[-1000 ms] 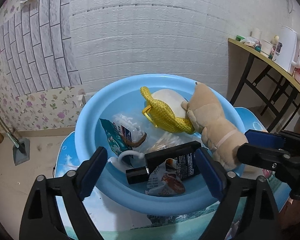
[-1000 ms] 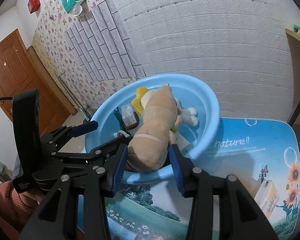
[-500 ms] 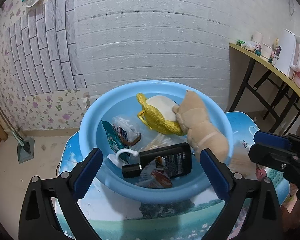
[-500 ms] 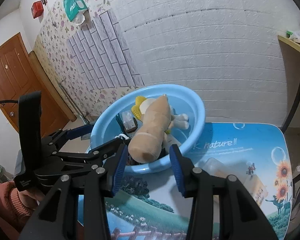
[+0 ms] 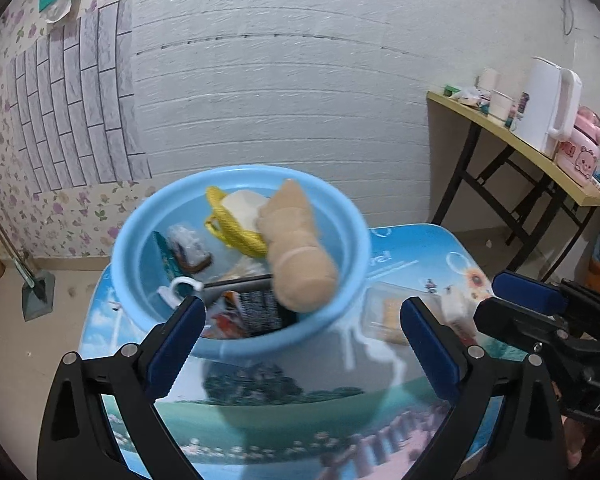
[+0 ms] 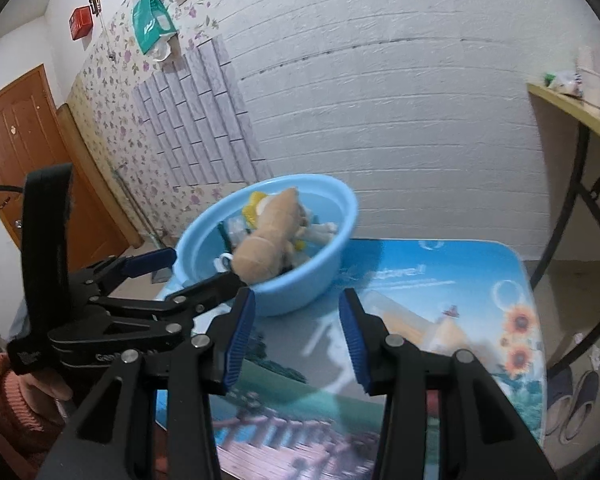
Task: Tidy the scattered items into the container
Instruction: 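Move left gripper to the toothpick box while right moves to the tissue pack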
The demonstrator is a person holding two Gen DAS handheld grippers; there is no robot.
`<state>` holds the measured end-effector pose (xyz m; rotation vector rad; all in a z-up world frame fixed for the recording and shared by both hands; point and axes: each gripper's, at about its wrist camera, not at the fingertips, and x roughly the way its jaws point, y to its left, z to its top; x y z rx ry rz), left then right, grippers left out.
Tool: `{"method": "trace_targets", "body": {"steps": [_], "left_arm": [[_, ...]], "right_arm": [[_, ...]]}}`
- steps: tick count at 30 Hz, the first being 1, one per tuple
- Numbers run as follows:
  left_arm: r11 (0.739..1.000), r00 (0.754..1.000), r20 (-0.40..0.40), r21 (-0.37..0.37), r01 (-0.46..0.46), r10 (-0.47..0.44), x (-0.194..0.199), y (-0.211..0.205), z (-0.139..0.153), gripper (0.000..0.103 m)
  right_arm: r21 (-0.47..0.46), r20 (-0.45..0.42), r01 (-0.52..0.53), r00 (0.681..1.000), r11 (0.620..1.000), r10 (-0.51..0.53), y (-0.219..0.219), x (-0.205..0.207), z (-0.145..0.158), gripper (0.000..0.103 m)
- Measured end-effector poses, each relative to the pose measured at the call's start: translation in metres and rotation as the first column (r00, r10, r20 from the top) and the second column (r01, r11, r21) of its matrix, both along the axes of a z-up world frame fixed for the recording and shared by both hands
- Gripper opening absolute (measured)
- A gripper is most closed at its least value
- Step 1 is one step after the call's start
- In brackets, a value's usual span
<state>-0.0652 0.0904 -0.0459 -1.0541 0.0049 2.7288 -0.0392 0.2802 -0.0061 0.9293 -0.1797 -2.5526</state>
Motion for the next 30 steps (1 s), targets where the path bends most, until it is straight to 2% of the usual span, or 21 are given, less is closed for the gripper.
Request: {"method": "trace_targets", "body": {"steps": [2,8,14,21,25,30], "left_arm": [[1.0,1.0,-0.002,0.001,0.005,-0.005,0.003,0.01,-0.001,0.099],[1.0,0.999,0.03,0.026,0.017,-0.018,0.016,0.034,-0.018,0.099],[0.998,0.996,0.061,0.015,0.058,-0.059,0.024,0.061,-0.041,0.099],[0.994,0.989,0.105,-0.013,0.104,-0.102,0.016,0.091,-0.059,0.099],[0.993,0.987,0.122,-0.037,0.108,-0.103,0.011,0.102,-0.068,0.1],[0.992,0.983,0.145,-0.022,0.121,-0.116,0.006,0.107,-0.079,0.103]], "right_arm": [[0.007,-0.013,0.023,1.0,1.0,-0.023,0.01,0.005,0.0,0.058],[0.036,-0.011,0.035,0.999,0.999,-0.035,0.032,0.019,-0.009,0.059],[0.038,0.023,0.067,0.997,0.997,-0.067,0.055,0.021,-0.027,0.059],[0.01,0.029,0.109,0.994,0.994,-0.109,0.084,0.018,-0.042,0.059],[0.014,0.044,0.133,0.99,0.991,-0.133,0.095,0.012,-0.05,0.063],[0.014,0.071,0.139,0.988,0.99,-0.139,0.106,0.006,-0.061,0.063]]}}
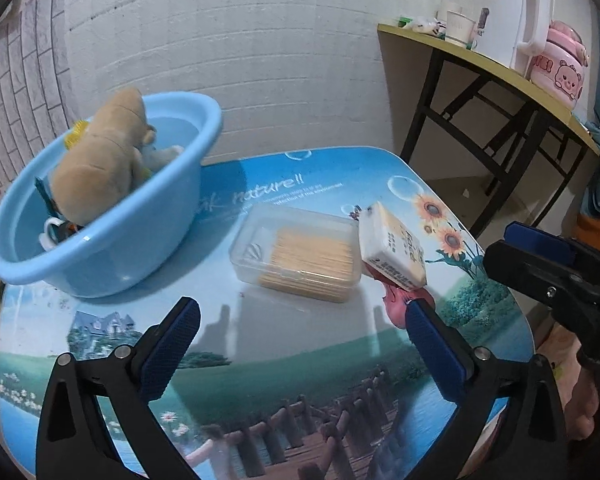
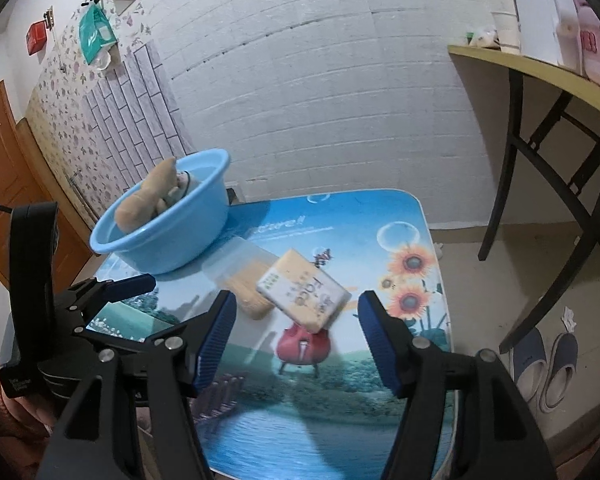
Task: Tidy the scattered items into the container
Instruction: 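Move left gripper to the toothpick box while right moves to the tissue pack, then grasp the clear toothpick box with left gripper while right grasps the white tissue pack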
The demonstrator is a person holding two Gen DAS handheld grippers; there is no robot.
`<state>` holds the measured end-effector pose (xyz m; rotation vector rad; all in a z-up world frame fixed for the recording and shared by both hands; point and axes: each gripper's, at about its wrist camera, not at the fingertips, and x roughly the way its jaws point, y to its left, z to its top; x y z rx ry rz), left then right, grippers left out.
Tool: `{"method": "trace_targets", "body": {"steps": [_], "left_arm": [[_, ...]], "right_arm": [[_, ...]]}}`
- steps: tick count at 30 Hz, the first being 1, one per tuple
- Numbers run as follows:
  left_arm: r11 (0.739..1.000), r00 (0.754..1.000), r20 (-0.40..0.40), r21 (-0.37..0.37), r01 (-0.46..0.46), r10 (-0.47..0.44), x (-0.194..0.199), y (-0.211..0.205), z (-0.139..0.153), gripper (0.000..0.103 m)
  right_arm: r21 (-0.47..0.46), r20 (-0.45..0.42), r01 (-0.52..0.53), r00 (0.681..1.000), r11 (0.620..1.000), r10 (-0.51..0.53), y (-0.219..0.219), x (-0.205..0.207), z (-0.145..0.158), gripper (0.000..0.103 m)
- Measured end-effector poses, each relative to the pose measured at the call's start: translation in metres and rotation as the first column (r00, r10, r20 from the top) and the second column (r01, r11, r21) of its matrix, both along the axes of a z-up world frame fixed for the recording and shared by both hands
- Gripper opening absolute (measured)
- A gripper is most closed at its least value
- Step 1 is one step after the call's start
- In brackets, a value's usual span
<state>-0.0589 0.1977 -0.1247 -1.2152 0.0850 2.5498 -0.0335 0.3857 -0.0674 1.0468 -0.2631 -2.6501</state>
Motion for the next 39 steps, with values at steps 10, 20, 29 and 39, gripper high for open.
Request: {"method": "trace_targets", "body": {"steps": [10,20,29,39], "left_arm": [[0.997,0.997,0.056,0.049,-0.06,0.058,-0.013,-0.01,-0.014,0.103],[0.995,0.996,0.053,0.058,-0.078,0.075,-0.022,-0.017,-0.021,0.103],[0.998,0.998,0.058,0.051,-0.022,0.019,-0.037,-0.002,-0.027,0.103],[1.0,0.997,0.078,0.014,0.027,-0.028,-0.048,0.01,-0.037,0.103]], "right_arm": [[0.004,0.027,-0.018,0.999,1.0,0.018,0.006,-0.003,-0.013,0.063],[0.006,0.089,-0.033,0.996,0.999,0.032,0.007,-0.013,-0.032,0.063],[0.025,0.109,-0.085,0.991,0.996,0.082,0.001,-0.033,-0.039,0.072],[0.106,0.103,-0.244,0.967,0.964,0.234,-0.005,-0.058,-0.048,0.072]]}}
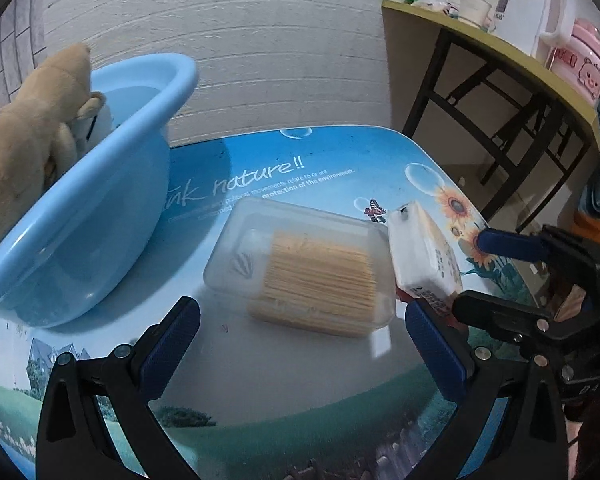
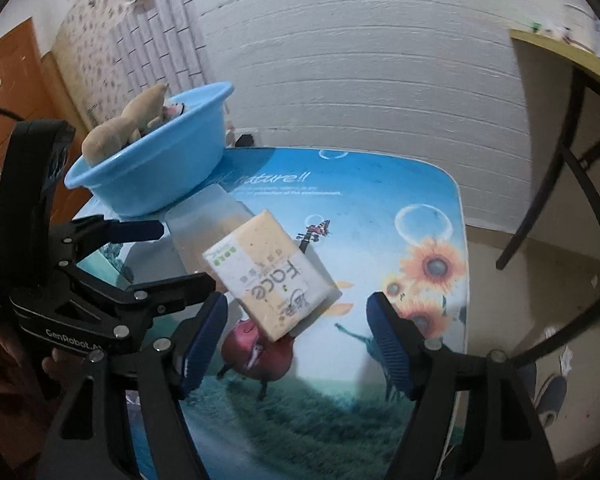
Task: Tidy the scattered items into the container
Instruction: 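Grasp the clear toothpick box with left gripper while right grasps the white tissue pack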
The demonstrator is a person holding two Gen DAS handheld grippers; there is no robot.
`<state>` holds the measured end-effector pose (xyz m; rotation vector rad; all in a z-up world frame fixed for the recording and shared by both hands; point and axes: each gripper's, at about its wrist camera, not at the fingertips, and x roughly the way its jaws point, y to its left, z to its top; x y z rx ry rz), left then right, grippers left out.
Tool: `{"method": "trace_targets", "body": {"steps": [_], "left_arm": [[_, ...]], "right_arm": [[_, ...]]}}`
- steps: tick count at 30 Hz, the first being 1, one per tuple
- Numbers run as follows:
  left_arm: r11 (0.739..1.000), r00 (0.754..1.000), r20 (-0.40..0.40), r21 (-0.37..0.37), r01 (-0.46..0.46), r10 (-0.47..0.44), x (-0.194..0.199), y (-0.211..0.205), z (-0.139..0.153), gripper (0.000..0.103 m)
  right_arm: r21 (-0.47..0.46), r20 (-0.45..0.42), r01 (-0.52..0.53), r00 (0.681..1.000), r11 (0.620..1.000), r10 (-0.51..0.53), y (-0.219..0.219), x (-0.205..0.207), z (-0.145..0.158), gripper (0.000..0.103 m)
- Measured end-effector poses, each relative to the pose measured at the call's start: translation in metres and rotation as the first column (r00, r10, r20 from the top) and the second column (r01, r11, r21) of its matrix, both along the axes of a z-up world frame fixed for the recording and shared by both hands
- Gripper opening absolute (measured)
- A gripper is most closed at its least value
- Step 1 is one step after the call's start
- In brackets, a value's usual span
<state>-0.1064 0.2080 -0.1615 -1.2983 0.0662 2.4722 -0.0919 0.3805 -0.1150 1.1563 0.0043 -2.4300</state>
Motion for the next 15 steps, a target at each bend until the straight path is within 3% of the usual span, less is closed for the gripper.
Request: {"method": "trace_targets", "body": {"steps": [13,15], "left_arm": [[0.998,1.0,0.023,-0.06,0.0,0.002,-0.019,0.006,-0.011,0.103],[0.998,1.0,0.021,-0.058,0.0,0.001,-0.019,0.005,-0.011,0.103]], "right_arm": [[-0.056,0.045,-0.055,0.997,0.997,0.057,0.0,-0.016,-0.009,0.072],[-0.071,0.059,-0.066,0.996,0.995,0.07,0.0,-0.017,-0.011,0.064]]}}
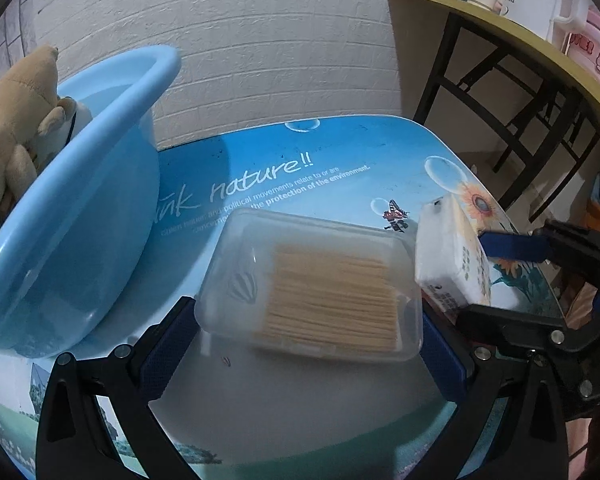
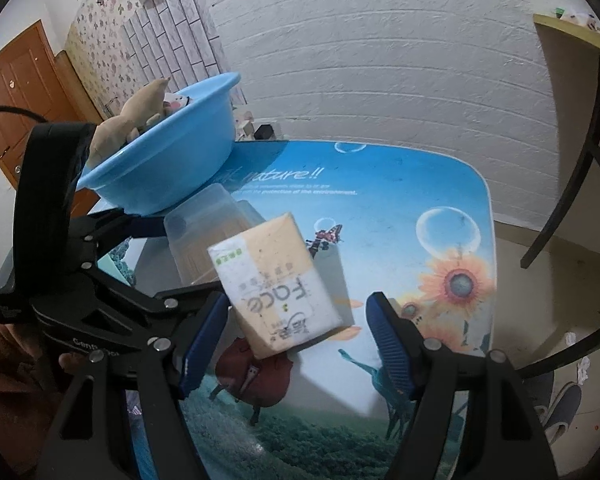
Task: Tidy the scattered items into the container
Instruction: 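Grasp the clear toothpick box with left gripper while right grasps the white tissue pack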
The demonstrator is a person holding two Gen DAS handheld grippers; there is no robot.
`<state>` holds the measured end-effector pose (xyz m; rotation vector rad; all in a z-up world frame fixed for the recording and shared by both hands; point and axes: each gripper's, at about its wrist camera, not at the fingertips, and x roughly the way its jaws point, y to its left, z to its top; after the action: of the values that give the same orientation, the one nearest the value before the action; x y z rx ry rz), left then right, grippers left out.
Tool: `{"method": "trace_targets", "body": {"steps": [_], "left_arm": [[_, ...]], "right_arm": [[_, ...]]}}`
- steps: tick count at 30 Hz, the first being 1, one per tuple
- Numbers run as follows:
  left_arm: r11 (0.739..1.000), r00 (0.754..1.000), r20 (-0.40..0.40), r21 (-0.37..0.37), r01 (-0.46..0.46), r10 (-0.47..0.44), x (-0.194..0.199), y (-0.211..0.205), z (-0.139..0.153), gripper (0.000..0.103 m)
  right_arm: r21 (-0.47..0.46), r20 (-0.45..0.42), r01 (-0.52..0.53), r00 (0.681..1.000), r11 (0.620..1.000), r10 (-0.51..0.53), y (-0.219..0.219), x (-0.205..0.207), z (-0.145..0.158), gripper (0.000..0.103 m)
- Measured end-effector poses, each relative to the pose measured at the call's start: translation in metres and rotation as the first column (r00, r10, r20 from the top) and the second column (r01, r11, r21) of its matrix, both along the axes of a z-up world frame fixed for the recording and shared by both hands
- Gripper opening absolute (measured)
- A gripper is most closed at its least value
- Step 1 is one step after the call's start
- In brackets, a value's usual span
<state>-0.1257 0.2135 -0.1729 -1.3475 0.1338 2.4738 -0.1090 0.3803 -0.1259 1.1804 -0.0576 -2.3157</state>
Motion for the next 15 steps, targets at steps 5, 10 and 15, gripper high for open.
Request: {"method": "trace_targets", "body": {"steps": [5,10,15], "left_arm": [[0.999,0.999,-0.02,-0.008,0.038,-0.038,0.005,0.003,0.002,0.093],[0.999,0.999,-0.026,-0.016,0.045,-0.045,0.009,0.001,0.003,0.093],[0.998,0.998,-0.037,-0.026,0.052,-0.053,0.019,0.0,0.007,0.093]], "right_arm": [[0.012,0.002,-0.02,1.0,1.0,0.02,-0.007,0.003,-0.002,0.054],[0.005,0.005,-0.022,1.0,1.0,0.022,-0.009,0.008,-0.003,0.053],[-0.002,-0.005,0.009,1.0,1.0,-0.009,-0.008,0.018,0.0,0.052]]}}
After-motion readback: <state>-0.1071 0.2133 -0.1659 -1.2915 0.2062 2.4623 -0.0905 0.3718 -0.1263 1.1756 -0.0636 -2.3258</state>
